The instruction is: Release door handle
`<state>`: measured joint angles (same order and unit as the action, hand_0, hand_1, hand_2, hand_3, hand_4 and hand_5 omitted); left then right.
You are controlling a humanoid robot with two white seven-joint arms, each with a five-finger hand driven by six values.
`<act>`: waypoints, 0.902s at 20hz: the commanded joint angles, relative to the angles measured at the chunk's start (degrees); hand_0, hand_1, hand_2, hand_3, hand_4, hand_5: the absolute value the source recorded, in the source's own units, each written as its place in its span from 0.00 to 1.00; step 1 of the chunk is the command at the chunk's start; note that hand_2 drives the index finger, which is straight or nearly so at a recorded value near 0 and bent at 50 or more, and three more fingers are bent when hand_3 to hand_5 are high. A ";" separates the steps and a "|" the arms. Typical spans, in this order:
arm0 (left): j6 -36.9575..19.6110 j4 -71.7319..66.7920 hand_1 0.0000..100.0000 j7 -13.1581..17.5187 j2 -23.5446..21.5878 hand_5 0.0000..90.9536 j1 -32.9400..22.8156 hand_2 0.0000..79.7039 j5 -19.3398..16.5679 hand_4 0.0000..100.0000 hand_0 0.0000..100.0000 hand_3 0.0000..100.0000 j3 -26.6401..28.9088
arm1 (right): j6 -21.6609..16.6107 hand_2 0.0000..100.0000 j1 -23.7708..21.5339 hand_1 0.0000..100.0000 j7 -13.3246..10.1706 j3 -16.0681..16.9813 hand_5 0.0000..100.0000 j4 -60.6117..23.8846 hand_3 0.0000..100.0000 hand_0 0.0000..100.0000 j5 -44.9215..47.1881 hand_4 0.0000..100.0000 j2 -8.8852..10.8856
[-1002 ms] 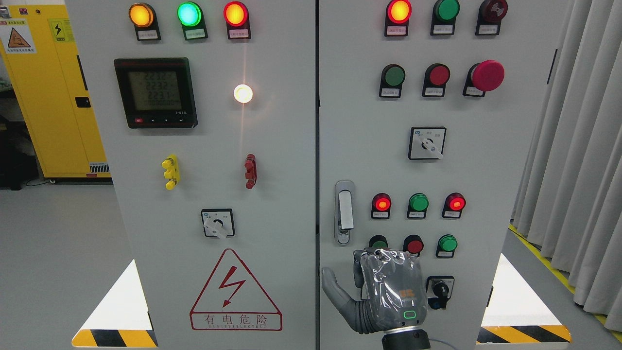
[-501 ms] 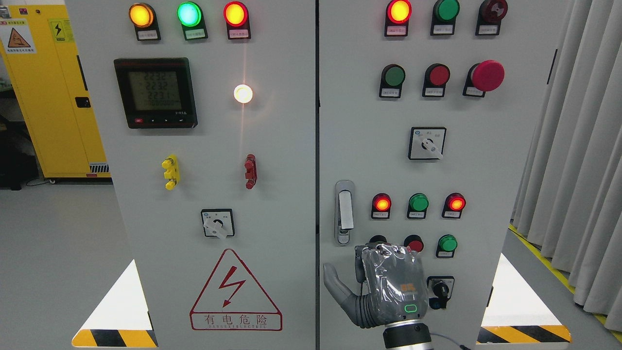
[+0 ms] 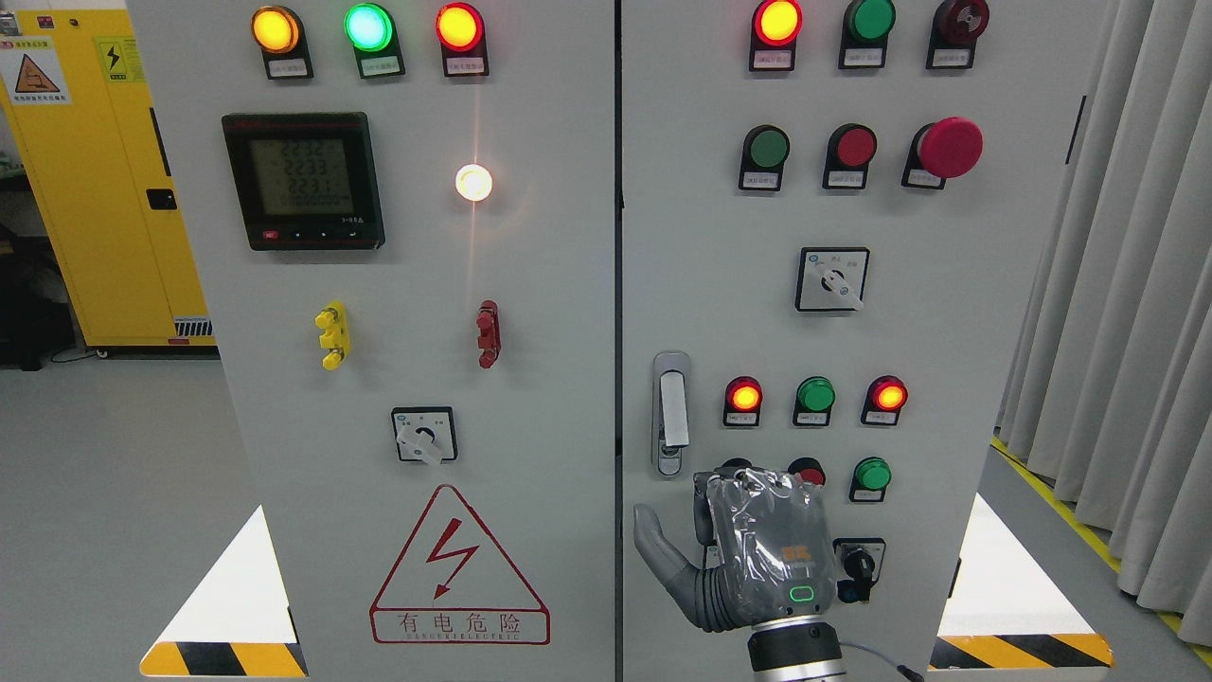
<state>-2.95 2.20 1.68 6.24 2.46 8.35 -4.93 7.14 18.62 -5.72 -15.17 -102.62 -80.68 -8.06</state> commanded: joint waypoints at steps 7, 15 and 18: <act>0.05 0.00 0.56 -0.01 0.00 0.00 0.00 0.00 0.00 0.00 0.12 0.00 0.00 | 1.03 0.92 1.68 0.17 0.18 0.41 0.93 1.28 1.00 0.38 0.00 0.97 -0.02; 0.05 0.00 0.56 -0.01 0.00 0.00 0.00 0.00 0.00 0.00 0.12 0.00 0.00 | 1.12 0.92 3.35 0.16 1.76 0.67 0.93 1.81 1.00 0.39 0.00 0.96 -0.02; 0.05 0.00 0.56 -0.01 0.00 0.00 0.00 0.00 0.00 0.00 0.12 0.00 0.00 | 1.12 0.92 3.70 0.16 1.76 0.76 0.93 1.81 1.00 0.40 0.00 0.96 -0.02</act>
<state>-2.95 2.20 1.68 6.24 2.46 8.35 -4.92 8.22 21.43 -4.09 -14.67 -101.29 -80.68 -8.08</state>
